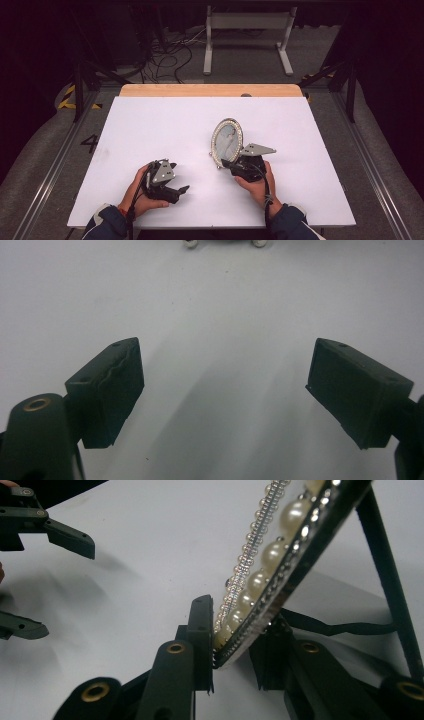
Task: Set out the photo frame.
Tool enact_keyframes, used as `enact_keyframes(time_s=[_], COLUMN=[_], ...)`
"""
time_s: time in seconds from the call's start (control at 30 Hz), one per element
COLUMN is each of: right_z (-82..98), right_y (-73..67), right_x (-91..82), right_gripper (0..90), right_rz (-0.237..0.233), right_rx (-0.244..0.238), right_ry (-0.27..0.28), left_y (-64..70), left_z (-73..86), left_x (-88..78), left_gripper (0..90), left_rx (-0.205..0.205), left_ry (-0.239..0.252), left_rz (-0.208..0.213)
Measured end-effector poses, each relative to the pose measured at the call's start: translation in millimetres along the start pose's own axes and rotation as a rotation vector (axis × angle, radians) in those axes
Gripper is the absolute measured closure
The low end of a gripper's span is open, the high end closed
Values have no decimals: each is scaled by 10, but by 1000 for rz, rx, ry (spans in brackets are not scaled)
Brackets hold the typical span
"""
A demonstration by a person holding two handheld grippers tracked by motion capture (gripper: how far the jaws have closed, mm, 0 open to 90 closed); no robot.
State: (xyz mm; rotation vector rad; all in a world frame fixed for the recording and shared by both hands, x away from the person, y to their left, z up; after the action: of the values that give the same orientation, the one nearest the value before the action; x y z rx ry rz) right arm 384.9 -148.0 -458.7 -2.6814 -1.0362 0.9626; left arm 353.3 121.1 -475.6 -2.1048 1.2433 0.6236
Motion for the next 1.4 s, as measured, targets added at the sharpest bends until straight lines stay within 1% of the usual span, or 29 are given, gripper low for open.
enact_keyframes(time_s=[0.1, 0.2, 0.23, 0.27, 0.43, 0.5, 0.57, 0.63, 0.67, 0.73, 0.87, 0.9, 0.93, 0.97, 1.0, 1.03, 1.1, 1.13, 1.17, 1.2, 1.3, 1.33, 1.37, 1.4], right_z=[11, 23, 27, 32, 39, 37, 39, 42, 46, 55, 66, 67, 67, 64, 63, 63, 57, 53, 51, 49, 34, 29, 26, 24], right_y=[-10, -9, -7, -4, 9, 17, 22, 24, 29, 38, 56, 54, 54, 45, 43, 43, 45, 44, 40, 35, 2, -5, -7, -12], right_x=[-24, -47, -54, -64, -103, -113, -122, -127, -134, -150, -180, -182, -182, -196, -207, -207, -241, -259, -282, -304, -379, -401, -429, -451], right_gripper=[747, 750, 752, 754, 760, 761, 762, 763, 764, 763, 755, 748, 748, 701, 675, 675, 662, 658, 657, 652, 655, 657, 662, 667], right_rz=[7, 7, 7, 8, 11, 11, 11, 11, 9, 8, 15, 19, 19, 39, 44, 44, 57, 60, 60, 60, 63, 71, 79, 83], right_rx=[-2, -3, -4, -4, -4, -4, -6, -6, -6, -2, 0, -2, -2, -18, -19, -19, -19, -20, -22, -23, -25, -29, -33, -32], right_ry=[-2, -3, -3, -5, -12, -17, -18, -18, -17, -18, -19, -19, -19, -10, -6, -6, 8, 14, 20, 30, 68, 75, 90, 99], left_y=[4, -2, -10, -10, -15, -23, -38, -53, -71, -105, -246, -287, -287, -370, -370, -403, -477, -512, -540, -566, -607, -609, -614, -613], left_z=[-7, -22, -30, -38, -61, -63, -72, -82, -98, -125, -225, -262, -262, -330, -330, -359, -424, -458, -482, -509, -555, -577, -594, -613], left_x=[21, 45, 53, 58, 87, 89, 96, 102, 115, 142, 248, 282, 282, 344, 344, 373, 446, 485, 519, 567, 659, 707, 745, 786], left_gripper=[152, 152, 152, 152, 152, 153, 153, 154, 154, 154, 168, 167, 167, 170, 173, 173, 189, 195, 216, 218, 259, 252, 250, 251], left_rx=[6, 6, 12, 7, 22, 20, 10, 11, 6, 6, -7, -16, -16, -39, -39, -44, -64, -79, -80, -86, -79, -92, -90, -80], left_ry=[-10, -10, -8, -8, -7, -1, 6, 8, 17, 29, 73, 88, 88, 113, 113, 126, 144, 164, 172, 171, 189, 189, 189, 182], left_rz=[-2, 1, 2, 3, 12, 17, 18, 16, 25, 30, 50, 63, 63, 78, 78, 82, 92, 111, 124, 137, 159, 172, 182, 182])
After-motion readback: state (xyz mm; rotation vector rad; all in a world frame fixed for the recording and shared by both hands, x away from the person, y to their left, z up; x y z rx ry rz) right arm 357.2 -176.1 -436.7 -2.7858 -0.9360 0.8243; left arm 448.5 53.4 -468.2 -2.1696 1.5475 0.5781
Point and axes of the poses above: each handheld gripper's, and its own axes: x roughly forward along the jaws, z roughly out of its underside, y roughly to its right, the point moved 3 cm from there along x, roughly forward along the jaws, and after that the axes turned 12 degrees about x, right-handed, at the moved point
